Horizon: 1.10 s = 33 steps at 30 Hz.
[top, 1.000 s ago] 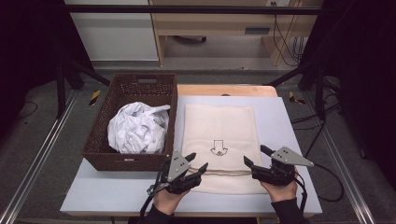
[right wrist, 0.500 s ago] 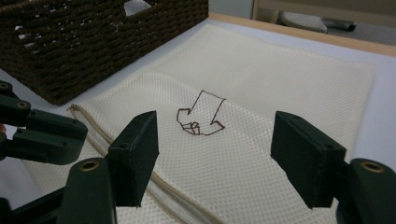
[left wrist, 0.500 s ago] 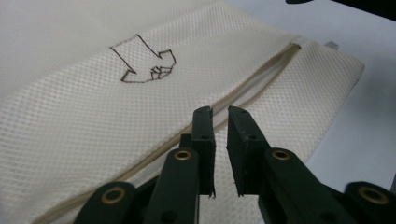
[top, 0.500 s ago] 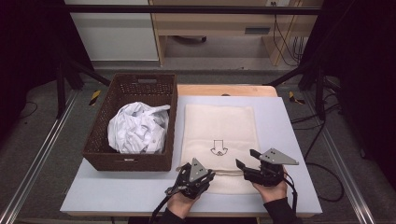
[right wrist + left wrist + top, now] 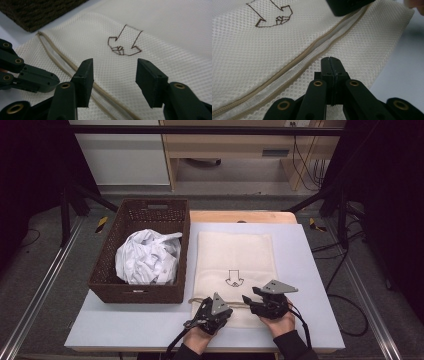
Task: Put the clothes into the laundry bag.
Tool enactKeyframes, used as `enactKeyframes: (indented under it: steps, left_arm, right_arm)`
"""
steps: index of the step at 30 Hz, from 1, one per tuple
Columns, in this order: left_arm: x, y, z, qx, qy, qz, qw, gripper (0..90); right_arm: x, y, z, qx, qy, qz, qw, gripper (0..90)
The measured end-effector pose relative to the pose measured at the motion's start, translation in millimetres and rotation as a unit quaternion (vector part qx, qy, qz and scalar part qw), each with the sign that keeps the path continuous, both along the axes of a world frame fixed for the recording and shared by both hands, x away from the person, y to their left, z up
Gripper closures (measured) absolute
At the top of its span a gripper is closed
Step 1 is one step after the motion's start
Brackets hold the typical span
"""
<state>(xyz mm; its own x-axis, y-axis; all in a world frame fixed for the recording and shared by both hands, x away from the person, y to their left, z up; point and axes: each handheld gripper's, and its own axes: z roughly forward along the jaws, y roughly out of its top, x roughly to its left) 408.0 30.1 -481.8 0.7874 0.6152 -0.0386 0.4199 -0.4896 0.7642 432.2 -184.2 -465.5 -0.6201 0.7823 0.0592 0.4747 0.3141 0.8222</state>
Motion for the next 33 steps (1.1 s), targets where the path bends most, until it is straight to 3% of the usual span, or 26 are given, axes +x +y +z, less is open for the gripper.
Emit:
enactKeyframes:
  steps: [6,12,24,30,33]
  left_arm:
    - [1.4,1.2,-4.7,-0.007,0.003,0.001,1.0000,89.0]
    - [2.1,3.2,-6.3,-0.014,0.006,-0.002,0.9999,88.9]
    - [0.8,2.0,-6.4,-0.009,-0.001,-0.001,1.0000,89.0]
    - [0.9,2.0,-6.7,-0.010,-0.002,-0.001,0.9999,89.0]
    - [1.2,2.3,-6.8,-0.012,0.001,-0.001,0.9999,89.0]
  right_arm:
    - [5.0,11.1,-11.1,-0.028,0.021,0.022,0.9992,59.8]
    - [5.5,16.1,-17.9,-0.055,0.024,0.031,0.9977,64.9]
    - [6.6,16.0,-17.9,-0.061,0.016,0.030,0.9976,88.7]
    - [7.3,14.1,-16.3,-0.055,0.022,0.030,0.9978,89.1]
    - [5.8,12.9,-14.6,-0.055,0.016,0.029,0.9979,82.9]
